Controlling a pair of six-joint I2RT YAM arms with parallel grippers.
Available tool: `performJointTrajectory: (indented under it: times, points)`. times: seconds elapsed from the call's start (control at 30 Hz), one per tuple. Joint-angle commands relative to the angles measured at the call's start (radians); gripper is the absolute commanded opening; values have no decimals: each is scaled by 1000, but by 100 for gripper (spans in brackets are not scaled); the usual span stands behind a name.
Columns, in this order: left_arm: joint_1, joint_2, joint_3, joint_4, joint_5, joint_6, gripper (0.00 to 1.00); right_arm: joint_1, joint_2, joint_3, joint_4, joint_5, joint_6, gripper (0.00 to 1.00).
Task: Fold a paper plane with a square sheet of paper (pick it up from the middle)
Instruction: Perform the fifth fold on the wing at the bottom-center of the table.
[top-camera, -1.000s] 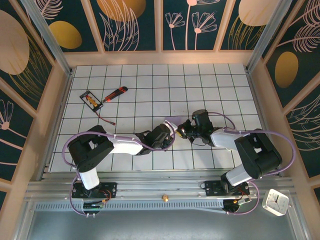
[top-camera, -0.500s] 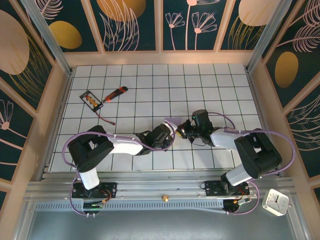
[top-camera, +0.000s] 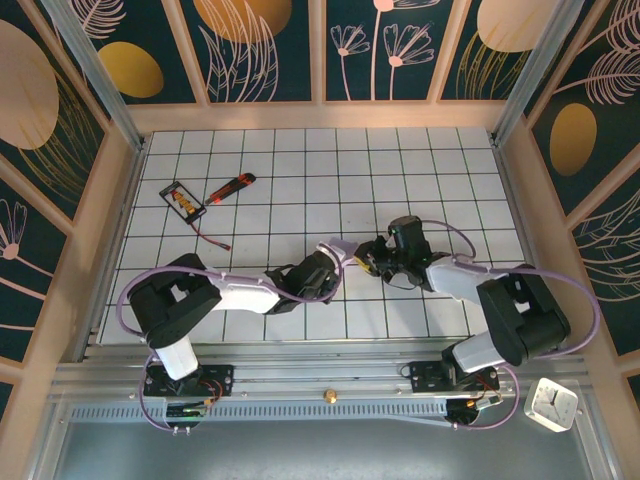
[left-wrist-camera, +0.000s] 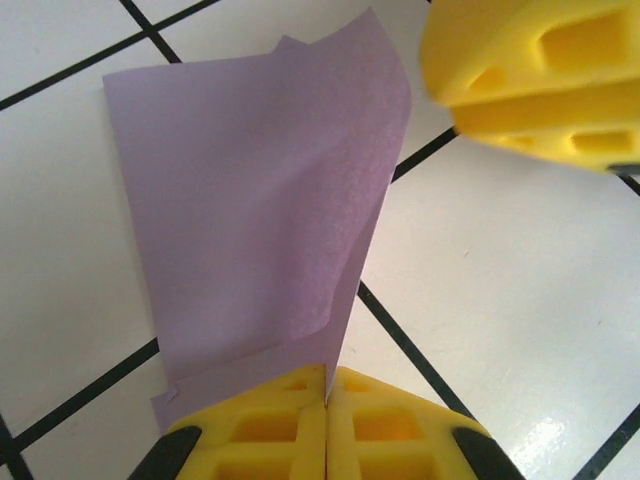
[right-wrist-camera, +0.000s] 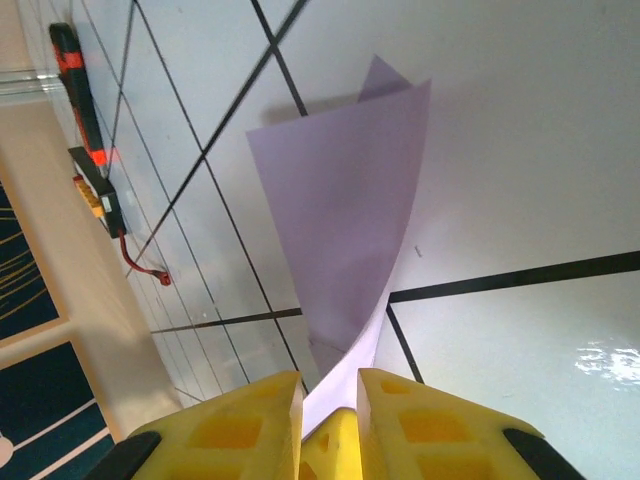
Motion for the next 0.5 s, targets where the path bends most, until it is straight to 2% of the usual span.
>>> performJointTrajectory:
  times: [0.0,0.13,0.33,0.47]
  points:
    - [-3,-51,-28,51,-16,-91,5,-23,-65,24,-78,42,-74,24]
    - [-2,-80,-54,99,27,-185,0,-34,-110,37,-121,84,-163,25]
    - [5,-79,-98,204,136,-383,0,-37,-175,70,-192,142,-336,26]
    - [4,-48,-108,255,178,-456,0,-38,-209,66,-217,149,-382,26]
